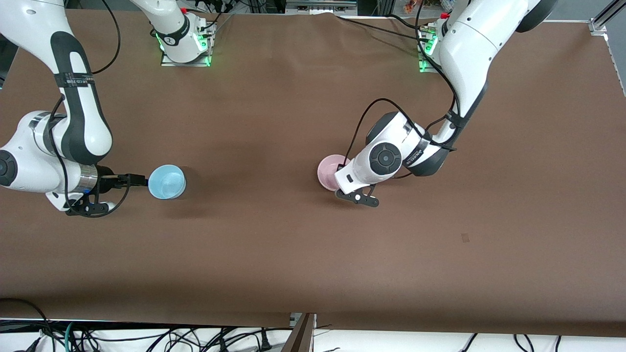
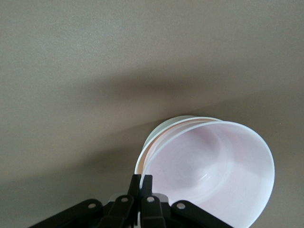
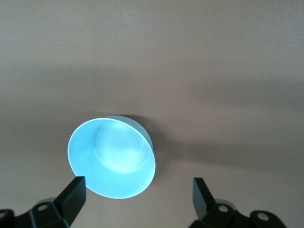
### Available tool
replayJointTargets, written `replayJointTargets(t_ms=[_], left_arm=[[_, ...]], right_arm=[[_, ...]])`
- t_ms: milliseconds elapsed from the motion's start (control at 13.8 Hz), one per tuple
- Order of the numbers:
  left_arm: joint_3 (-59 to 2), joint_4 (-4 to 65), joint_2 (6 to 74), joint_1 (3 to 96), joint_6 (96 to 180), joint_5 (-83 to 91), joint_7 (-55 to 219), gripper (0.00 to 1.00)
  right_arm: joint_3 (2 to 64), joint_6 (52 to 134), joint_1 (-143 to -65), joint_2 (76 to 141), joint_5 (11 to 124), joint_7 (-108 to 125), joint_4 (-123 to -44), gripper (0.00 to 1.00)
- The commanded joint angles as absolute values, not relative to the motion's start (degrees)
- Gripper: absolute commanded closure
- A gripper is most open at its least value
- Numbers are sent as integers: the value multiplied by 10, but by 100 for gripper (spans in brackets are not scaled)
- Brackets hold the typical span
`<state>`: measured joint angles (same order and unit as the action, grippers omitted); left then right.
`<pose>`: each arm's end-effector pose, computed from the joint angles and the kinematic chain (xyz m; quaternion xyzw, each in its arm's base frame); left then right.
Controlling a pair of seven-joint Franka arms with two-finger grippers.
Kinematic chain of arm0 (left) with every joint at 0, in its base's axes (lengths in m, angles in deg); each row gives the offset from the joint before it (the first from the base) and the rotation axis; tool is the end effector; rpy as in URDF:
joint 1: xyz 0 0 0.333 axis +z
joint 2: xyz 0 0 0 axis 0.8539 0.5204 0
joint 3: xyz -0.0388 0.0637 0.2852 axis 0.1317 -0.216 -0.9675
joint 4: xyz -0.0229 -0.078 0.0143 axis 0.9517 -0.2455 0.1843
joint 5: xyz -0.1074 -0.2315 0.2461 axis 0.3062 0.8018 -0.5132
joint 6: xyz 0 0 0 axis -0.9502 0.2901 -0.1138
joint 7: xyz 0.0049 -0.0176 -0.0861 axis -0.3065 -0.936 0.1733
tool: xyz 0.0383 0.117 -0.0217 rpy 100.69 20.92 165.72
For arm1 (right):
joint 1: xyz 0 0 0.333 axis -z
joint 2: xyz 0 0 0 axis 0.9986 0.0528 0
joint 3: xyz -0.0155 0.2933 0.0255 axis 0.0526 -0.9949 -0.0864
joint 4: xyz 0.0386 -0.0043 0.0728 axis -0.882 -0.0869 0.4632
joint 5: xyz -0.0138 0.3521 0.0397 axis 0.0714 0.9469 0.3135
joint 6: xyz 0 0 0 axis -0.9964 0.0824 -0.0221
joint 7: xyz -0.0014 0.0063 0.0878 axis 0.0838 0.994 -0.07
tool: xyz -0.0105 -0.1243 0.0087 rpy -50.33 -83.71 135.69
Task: Stack pink and blue bowls on white bowl
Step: 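Lower the pink bowl into the white bowl and open the left gripper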
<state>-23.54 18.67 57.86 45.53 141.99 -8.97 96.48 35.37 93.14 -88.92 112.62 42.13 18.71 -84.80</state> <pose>0.5459 -0.3519 0.2223 0.9864 -0.1102 -0.0997 0.0697 0.5934 -0.0389 0.2735 -0.9927 -0.0333 0.0899 0.0725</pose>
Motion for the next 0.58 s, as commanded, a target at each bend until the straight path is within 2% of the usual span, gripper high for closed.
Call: replayJointTargets(t_ms=[0, 72, 145, 507], left_arm=[[-241, 184, 577, 448, 1424, -101, 975, 83], [-241, 184, 578, 448, 1424, -101, 975, 58], [-241, 184, 577, 450, 1423, -101, 973, 1], [-242, 182, 552, 461, 1397, -101, 970, 0]], right_arm=[[356, 942, -889, 1126, 437, 203, -852, 1], [356, 947, -889, 1127, 436, 204, -853, 1], [356, 948, -889, 1131, 436, 205, -853, 1], [356, 963, -889, 1140, 436, 205, -852, 1]])
